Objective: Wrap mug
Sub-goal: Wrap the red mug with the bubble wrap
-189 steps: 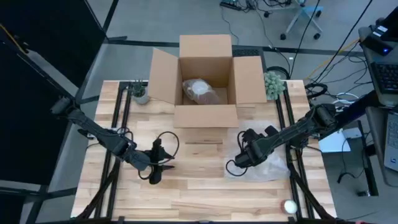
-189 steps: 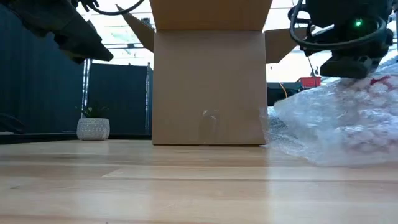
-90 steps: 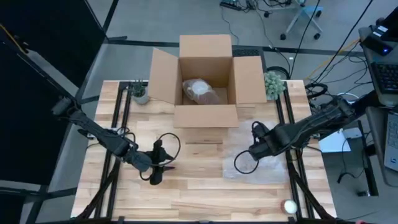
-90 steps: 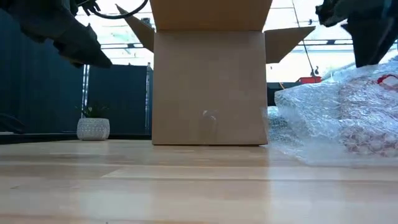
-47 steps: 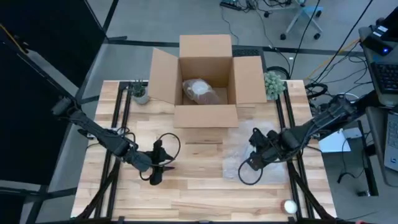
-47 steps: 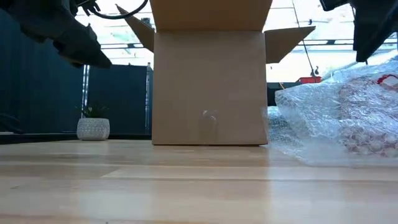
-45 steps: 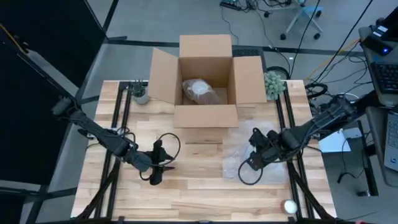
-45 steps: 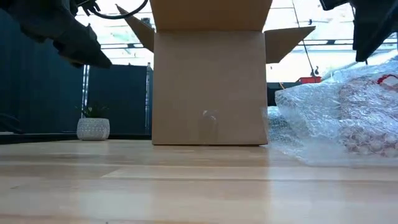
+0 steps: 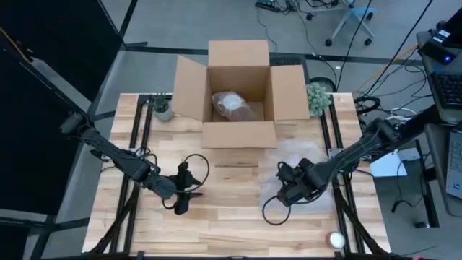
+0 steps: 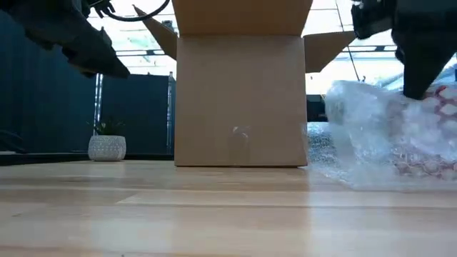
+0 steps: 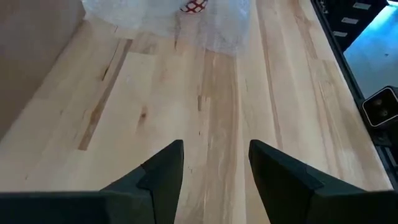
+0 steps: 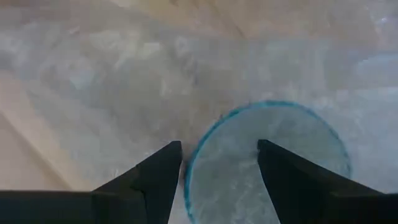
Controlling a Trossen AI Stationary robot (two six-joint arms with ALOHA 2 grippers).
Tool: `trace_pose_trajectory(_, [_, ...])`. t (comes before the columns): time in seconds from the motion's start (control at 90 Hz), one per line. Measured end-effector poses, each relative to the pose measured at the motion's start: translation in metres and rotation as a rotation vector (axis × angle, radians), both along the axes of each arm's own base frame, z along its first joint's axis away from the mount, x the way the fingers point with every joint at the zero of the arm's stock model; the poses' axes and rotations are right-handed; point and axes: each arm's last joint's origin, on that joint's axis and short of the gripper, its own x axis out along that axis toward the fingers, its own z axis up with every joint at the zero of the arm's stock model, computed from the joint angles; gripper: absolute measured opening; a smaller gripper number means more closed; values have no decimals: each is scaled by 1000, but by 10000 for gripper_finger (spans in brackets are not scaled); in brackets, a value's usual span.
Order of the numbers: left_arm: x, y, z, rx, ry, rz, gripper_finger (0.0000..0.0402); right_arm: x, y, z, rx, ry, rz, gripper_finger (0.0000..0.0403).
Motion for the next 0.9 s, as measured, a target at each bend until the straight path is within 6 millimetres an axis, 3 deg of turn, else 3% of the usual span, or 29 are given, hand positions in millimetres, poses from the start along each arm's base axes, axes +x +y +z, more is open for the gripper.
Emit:
trace_pose_trajectory(0.6, [1,-1,2,-13,-23,0,171,16,10,-37,-32,129,82,199])
trace_pose_trajectory(0.9, [1,-1,2,-6,-23,-4,171,16,10,-38,-23,130,96,140])
